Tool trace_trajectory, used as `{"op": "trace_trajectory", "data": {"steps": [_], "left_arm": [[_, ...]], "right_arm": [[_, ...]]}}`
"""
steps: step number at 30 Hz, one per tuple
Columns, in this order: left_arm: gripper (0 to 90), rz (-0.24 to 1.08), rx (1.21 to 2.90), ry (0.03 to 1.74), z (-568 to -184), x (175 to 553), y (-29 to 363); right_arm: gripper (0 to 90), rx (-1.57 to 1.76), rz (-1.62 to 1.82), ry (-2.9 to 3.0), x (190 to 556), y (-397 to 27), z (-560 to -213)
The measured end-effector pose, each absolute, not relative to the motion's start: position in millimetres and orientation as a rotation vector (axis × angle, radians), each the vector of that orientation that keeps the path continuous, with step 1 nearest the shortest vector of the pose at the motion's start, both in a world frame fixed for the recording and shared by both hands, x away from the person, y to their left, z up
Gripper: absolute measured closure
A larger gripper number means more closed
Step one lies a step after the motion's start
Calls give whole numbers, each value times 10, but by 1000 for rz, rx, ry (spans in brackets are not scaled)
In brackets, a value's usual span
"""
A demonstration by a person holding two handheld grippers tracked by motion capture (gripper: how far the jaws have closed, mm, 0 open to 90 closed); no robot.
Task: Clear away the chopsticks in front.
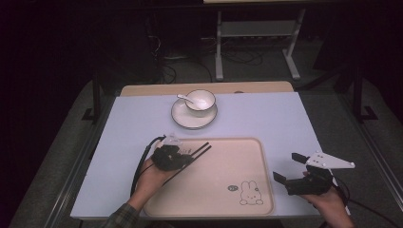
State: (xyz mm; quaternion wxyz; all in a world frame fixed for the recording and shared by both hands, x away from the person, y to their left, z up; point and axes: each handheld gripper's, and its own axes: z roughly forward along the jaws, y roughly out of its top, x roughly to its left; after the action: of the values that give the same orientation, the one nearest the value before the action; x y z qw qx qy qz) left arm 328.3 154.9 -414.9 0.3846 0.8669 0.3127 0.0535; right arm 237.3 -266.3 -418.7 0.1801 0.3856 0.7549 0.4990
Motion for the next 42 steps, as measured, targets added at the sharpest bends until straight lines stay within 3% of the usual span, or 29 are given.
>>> {"op": "trace_trajectory", "data": {"steps": [9,16,42], "left_arm": [[896,86,2217,760,-4274,3664,1117],[896,74,2245,778,-4444,3754,1003],[897,98,2216,914,-4435,3703,1556]], "right_arm": [[0,1101,1412,2129,2369,-2683,-4195],[0,1100,1413,2128,2370,-2699,-4202],[0,1094,1413,2131,2374,-2685,-4198]]}}
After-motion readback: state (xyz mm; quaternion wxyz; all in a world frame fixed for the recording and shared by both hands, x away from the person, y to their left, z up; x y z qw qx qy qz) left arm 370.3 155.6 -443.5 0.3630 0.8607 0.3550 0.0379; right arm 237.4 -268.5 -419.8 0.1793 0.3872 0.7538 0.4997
